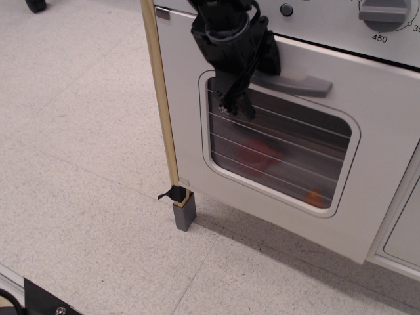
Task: Open oven
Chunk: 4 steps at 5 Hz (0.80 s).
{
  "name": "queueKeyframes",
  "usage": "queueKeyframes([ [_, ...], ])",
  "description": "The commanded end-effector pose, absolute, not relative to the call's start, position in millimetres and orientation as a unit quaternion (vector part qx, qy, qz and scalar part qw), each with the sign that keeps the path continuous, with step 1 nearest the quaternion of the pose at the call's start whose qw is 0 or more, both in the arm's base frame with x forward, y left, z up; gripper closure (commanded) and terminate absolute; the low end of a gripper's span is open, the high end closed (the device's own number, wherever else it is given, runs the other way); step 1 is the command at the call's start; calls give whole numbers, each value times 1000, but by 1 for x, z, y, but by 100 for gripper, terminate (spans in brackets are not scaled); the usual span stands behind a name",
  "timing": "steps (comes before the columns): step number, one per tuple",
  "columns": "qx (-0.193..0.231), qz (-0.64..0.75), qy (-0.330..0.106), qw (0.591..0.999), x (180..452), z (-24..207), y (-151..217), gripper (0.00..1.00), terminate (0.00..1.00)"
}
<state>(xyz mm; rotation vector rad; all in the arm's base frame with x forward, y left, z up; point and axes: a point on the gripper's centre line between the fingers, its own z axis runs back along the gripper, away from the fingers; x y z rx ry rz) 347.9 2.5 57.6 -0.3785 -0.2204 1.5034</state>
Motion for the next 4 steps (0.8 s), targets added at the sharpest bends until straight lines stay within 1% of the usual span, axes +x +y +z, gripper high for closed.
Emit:
queueKeyframes([
  [1, -168, 654, -107, 730, 329, 62, 23, 0, 0],
  [3, -151, 606, -112, 773, 299, 62, 51, 0, 0],
  [4, -147, 570, -121, 799, 290, 63, 67, 0, 0],
])
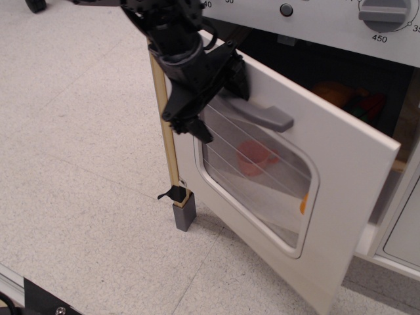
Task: Open oven
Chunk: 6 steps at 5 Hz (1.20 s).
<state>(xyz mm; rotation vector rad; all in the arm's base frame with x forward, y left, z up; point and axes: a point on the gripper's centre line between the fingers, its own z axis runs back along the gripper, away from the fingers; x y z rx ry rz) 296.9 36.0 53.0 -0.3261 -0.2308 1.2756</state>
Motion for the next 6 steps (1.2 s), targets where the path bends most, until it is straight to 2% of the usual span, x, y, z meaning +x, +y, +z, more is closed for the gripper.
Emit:
queueKeyframes([
  [1, -143, 550, -138, 811, 286, 64, 77, 0, 0],
  [2, -132, 536, -131, 823, 289, 66, 82, 0, 0],
  [3, -126, 511, -133, 840, 296, 80, 76, 0, 0],
  [4, -138, 507, -128, 841, 303, 104, 65, 0, 0],
  [6, -189, 529, -95, 822, 308, 148, 37, 0, 0],
])
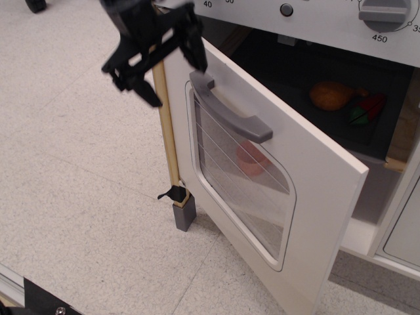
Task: Open oven
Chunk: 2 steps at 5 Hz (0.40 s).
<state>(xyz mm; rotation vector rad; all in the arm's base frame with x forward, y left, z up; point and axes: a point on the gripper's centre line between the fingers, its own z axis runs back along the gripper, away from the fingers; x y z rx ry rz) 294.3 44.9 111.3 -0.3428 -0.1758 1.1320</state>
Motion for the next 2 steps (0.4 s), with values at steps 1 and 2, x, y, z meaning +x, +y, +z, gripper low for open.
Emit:
queueKeyframes([
  [1, -175, 545, -86, 816, 315, 146, 9, 0, 0],
  [2, -146, 561, -75, 812, 316, 133, -21, 0, 0],
])
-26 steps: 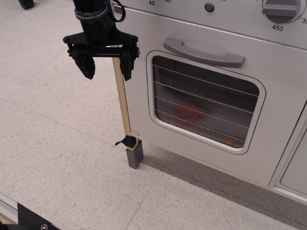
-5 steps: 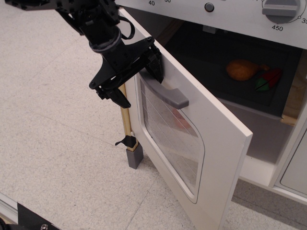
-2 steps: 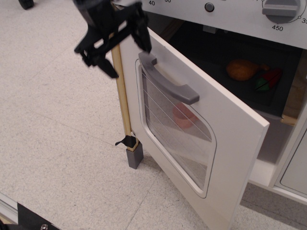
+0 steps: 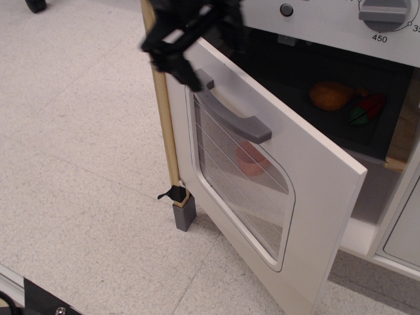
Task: Open oven
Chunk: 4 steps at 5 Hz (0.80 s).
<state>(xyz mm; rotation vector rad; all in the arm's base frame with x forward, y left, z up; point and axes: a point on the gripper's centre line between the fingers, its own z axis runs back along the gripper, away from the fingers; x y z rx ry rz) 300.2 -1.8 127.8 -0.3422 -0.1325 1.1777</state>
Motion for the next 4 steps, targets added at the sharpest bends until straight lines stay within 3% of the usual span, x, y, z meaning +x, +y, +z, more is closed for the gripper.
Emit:
queueKeyframes([
  [1, -125, 560, -71, 816, 315, 122, -37, 0, 0],
  [4, -101, 530, -66, 840, 292, 96, -24, 0, 0],
])
